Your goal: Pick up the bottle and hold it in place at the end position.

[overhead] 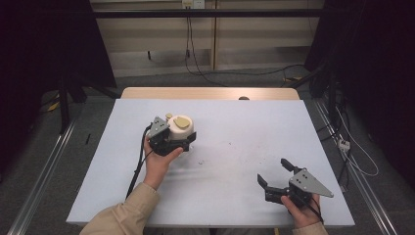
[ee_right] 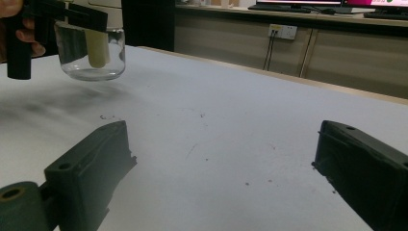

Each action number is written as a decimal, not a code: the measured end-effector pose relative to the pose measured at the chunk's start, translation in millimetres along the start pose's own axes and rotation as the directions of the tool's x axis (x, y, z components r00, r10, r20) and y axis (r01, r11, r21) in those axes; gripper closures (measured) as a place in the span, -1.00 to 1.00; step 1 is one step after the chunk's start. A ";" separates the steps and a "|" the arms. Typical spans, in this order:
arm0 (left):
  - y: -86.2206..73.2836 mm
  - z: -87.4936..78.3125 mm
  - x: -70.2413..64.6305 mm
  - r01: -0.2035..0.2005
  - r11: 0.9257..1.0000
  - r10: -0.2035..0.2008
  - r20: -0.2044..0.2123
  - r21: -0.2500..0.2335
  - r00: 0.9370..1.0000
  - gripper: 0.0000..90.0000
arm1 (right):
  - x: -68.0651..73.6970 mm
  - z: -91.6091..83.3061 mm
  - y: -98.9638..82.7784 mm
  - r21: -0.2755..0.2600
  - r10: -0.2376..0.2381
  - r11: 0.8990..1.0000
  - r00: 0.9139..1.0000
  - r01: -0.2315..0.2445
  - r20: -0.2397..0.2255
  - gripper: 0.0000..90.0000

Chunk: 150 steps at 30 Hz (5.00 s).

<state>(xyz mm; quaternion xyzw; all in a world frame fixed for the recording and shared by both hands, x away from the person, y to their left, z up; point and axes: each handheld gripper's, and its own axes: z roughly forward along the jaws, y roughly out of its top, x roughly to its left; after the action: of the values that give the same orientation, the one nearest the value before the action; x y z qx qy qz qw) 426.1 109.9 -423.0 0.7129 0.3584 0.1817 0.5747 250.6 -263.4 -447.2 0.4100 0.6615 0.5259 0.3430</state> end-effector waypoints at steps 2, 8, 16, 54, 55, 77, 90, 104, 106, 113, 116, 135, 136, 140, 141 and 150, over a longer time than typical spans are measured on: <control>-0.6 1.8 0.4 -0.001 1.000 0.001 -0.001 0.004 1.000 -0.86 | 0.0 0.2 -0.1 0.002 0.001 1.000 1.000 -0.001 -0.003 -0.90; 0.2 8.5 -2.2 -0.005 1.000 0.005 0.000 0.017 1.000 -0.86 | 0.0 0.7 -0.6 0.004 0.005 1.000 1.000 -0.005 -0.011 -0.90; 0.9 17.6 -8.5 -0.024 0.999 0.023 0.018 0.021 1.000 -0.86 | -0.6 0.7 -0.8 0.002 0.008 1.000 1.000 -0.008 -0.008 -0.90; -0.4 46.3 -17.8 -0.016 0.999 0.014 0.046 0.028 0.999 -0.86 | -2.6 -1.8 -2.6 0.003 0.011 1.000 1.000 -0.011 -0.001 -0.90; -0.2 46.5 -17.8 -0.019 0.999 0.018 0.047 0.032 0.999 -0.86 | -2.6 -2.1 -2.7 0.003 0.011 1.000 1.000 -0.011 0.000 -0.90; -0.7 51.0 -19.6 -0.014 0.999 0.012 0.050 0.029 0.999 -0.86 | -2.3 -4.7 -2.3 0.003 0.010 1.000 1.000 -0.010 0.001 -0.90; -1.1 60.2 -24.2 -0.018 0.999 0.016 0.064 0.032 0.998 -0.86 | -3.7 -6.2 -3.3 0.003 0.015 1.000 1.000 -0.015 0.007 -0.90; -3.1 70.3 -26.1 -0.006 1.000 0.004 0.070 0.030 0.998 -0.86 | -5.0 -7.9 -4.9 0.007 0.012 1.000 1.000 -0.012 0.011 -0.90; -3.1 70.6 -26.1 -0.006 0.999 0.004 0.068 0.032 0.998 -0.86 | -5.3 -8.0 -5.1 0.007 0.013 1.000 1.000 -0.013 0.010 -0.90; -3.2 73.5 -30.3 -0.017 0.999 0.013 0.082 0.038 0.997 -0.86 | -4.7 -8.6 -5.0 0.008 0.012 1.000 1.000 -0.012 0.014 -0.90; -3.4 75.6 -32.7 -0.024 0.999 0.020 0.084 0.040 0.996 -0.86 | -4.3 -8.9 -5.1 0.009 0.012 1.000 1.000 -0.012 0.014 -0.90; -6.8 91.3 -46.7 -0.037 0.998 0.032 0.104 0.044 0.994 -0.86 | -5.9 -11.1 -6.1 0.010 0.014 1.000 1.000 -0.015 0.024 -0.90; -7.3 92.0 -47.5 -0.032 0.998 0.027 0.104 0.047 0.994 -0.86 | -6.1 -11.1 -6.1 0.010 0.016 1.000 1.000 -0.016 0.023 -0.90; -7.7 94.4 -48.0 -0.046 0.998 0.040 0.106 0.053 0.994 -0.86 | -6.6 -11.3 -6.4 0.012 0.016 1.000 1.000 -0.017 0.025 -0.90; -7.5 95.0 -48.3 -0.046 0.998 0.040 0.102 0.052 0.994 -0.86 | -6.6 -11.2 -6.4 0.012 0.016 1.000 1.000 -0.016 0.025 -0.90; -8.2 102.7 -48.8 -0.040 0.998 0.035 0.111 0.041 0.993 -0.86 | -5.5 -10.3 -6.3 0.012 0.011 1.000 1.000 -0.011 0.023 -0.90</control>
<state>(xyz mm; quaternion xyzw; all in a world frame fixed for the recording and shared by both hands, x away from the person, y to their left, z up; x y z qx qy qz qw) 459.4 4.7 -451.5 0.7409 0.3163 0.1450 0.5745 242.7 -273.3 -451.0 0.4216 0.6584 0.5192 0.3453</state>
